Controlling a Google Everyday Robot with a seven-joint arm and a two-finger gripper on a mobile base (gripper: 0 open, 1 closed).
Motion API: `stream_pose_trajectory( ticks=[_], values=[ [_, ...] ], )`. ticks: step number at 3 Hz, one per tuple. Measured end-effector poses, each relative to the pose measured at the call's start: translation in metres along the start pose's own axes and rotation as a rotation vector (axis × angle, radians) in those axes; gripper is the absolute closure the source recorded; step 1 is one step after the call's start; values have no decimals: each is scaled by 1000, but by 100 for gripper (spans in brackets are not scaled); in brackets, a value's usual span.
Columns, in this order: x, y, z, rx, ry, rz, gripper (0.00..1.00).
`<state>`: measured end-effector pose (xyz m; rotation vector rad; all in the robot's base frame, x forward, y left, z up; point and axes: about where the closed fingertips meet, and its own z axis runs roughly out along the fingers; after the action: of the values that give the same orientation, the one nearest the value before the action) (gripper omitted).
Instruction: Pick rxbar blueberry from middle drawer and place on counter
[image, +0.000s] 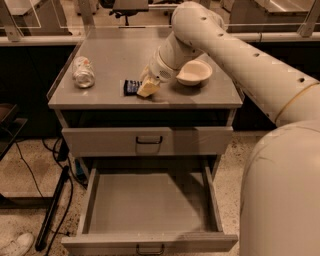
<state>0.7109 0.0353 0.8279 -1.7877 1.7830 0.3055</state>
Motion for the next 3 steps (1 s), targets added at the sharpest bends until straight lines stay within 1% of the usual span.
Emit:
stream_pose_trajectory(
  ticks=[1,3],
  values=[
    [0,0,0,0,0,0,81],
    [0,0,0,0,0,0,35]
  ],
)
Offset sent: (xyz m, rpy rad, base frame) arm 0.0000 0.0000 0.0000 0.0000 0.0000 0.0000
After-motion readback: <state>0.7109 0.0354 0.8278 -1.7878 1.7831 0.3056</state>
